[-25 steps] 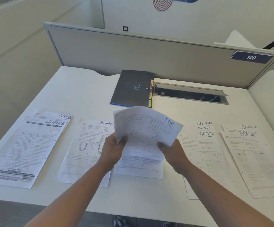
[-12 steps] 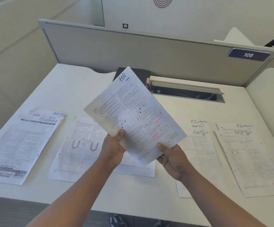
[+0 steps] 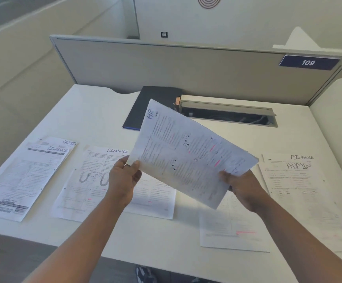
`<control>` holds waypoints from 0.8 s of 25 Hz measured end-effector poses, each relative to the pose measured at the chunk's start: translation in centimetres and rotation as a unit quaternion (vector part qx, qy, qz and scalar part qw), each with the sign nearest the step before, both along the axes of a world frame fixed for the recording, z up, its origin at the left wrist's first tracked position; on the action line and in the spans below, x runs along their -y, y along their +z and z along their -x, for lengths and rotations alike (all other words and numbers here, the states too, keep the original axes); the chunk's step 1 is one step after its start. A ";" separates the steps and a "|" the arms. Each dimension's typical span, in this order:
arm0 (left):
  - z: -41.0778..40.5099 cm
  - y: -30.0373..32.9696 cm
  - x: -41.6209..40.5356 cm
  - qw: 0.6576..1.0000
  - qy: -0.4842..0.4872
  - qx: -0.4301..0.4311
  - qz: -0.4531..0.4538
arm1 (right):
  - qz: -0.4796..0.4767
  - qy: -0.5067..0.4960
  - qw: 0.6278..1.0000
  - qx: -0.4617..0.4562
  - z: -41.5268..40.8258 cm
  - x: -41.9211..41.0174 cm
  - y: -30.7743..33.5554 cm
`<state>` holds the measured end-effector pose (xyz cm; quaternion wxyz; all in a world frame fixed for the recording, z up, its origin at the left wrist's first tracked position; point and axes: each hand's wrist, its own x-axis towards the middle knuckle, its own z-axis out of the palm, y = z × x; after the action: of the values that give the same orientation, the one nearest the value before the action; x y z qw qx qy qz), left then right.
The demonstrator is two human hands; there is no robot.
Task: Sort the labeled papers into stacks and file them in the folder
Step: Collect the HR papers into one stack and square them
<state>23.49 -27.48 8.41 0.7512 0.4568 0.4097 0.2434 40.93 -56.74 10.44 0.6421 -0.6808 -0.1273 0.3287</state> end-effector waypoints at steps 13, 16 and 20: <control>-0.5 -0.3 6.3 0.972 0.002 -0.103 -0.210 | 0.076 0.055 0.989 0.112 -2.2 3.6 -2.5; -0.2 -1.7 8.0 0.976 0.005 -0.111 -0.185 | 0.098 0.055 0.990 0.085 -1.1 3.5 -4.0; 0.0 -2.9 8.8 0.982 0.008 -0.109 -0.152 | 0.101 0.073 0.989 0.078 -0.8 3.4 -4.5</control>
<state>23.51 -36.24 5.54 0.6220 0.5861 0.4507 0.2578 41.69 -60.17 5.94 0.5323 -0.7549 -0.1920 0.3317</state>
